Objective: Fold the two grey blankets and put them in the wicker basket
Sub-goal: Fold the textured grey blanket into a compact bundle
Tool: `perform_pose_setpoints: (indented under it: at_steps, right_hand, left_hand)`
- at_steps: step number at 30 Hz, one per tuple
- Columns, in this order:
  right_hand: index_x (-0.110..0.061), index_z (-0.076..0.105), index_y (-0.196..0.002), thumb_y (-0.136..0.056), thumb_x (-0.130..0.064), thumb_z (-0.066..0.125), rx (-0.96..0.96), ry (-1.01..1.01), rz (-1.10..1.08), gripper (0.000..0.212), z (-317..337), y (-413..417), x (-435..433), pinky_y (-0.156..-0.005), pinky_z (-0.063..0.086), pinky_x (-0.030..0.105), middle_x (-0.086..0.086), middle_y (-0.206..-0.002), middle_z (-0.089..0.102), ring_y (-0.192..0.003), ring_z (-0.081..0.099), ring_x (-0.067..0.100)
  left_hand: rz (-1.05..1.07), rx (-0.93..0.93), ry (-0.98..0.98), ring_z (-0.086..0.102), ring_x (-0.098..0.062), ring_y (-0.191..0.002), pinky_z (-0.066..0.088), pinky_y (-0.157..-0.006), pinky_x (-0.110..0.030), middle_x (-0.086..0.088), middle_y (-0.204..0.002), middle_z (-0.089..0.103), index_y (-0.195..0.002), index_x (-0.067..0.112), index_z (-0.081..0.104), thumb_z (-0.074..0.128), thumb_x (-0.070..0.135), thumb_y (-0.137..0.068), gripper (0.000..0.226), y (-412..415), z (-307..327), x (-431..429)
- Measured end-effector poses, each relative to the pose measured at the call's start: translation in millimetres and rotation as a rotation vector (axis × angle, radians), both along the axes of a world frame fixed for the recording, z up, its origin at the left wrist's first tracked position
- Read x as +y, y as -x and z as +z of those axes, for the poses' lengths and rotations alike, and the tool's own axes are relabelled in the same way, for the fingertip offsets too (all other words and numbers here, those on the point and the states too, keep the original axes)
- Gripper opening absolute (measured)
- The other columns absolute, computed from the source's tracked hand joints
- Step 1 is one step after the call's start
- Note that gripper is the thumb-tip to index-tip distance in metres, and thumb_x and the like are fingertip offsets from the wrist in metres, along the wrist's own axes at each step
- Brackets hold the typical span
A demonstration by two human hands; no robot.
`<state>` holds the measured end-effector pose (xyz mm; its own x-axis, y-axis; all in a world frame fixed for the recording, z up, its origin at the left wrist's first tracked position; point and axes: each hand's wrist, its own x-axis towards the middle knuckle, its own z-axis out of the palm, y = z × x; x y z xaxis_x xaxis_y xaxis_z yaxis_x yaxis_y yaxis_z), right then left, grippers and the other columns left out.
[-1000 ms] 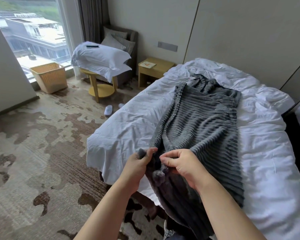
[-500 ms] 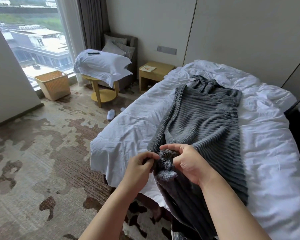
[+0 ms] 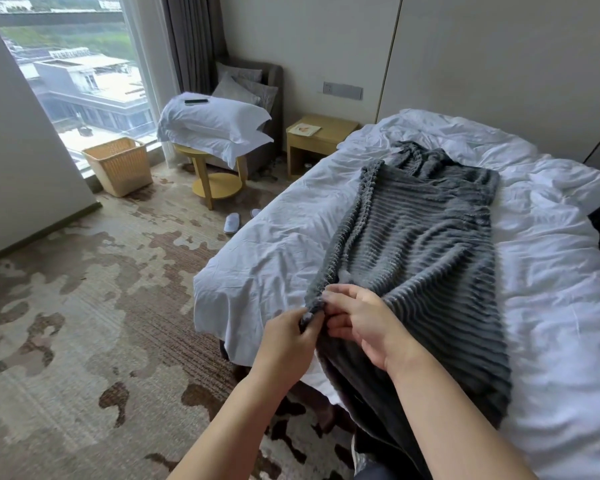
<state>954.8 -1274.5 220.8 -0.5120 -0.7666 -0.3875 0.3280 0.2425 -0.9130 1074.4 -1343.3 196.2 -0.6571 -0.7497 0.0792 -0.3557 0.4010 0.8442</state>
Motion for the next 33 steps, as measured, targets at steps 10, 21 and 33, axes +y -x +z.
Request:
perform_pose_setpoints:
  at_steps: [10, 21, 33]
  right_hand:
    - [0.0, 0.058, -0.081, -0.086, -0.016, 0.046, -0.699, -0.159, -0.317, 0.021, -68, -36, -4, -0.054, 0.05, 0.029, 0.013, -0.069, 0.058, -0.062, 0.057, 0.027]
    - [-0.014, 0.056, -0.131, -0.1, -0.03, 0.04, -1.153, 0.379, -1.088, 0.039, -185, 13, 53, -0.093, 0.043, 0.051, 0.015, -0.125, 0.06, -0.118, 0.054, 0.034]
    - [-0.019, 0.065, -0.102, -0.081, -0.003, 0.067, -0.25, 0.023, -1.144, 0.026, -133, 45, 88, -0.085, 0.055, 0.049, 0.011, -0.109, 0.069, -0.095, 0.067, 0.03]
  left_hand:
    - [0.458, 0.339, -0.683, 0.054, -0.016, -0.063, 0.048, -0.054, -0.028, -0.009, -0.074, 0.058, -0.09, 0.013, 0.058, 0.039, 0.006, -0.094, 0.021, 2, -12, -12]
    - [0.411, 0.236, -0.656, 0.054, -0.009, -0.057, 0.044, -0.046, -0.022, -0.005, -0.088, 0.06, -0.107, 0.024, 0.053, 0.036, 0.005, -0.095, 0.028, -18, -32, -24]
    - [0.066, -0.114, -0.686, 0.06, -0.013, -0.062, 0.046, -0.054, -0.021, -0.002, -0.079, 0.068, -0.084, 0.021, 0.074, 0.055, 0.021, -0.091, 0.02, 81, -69, 7]
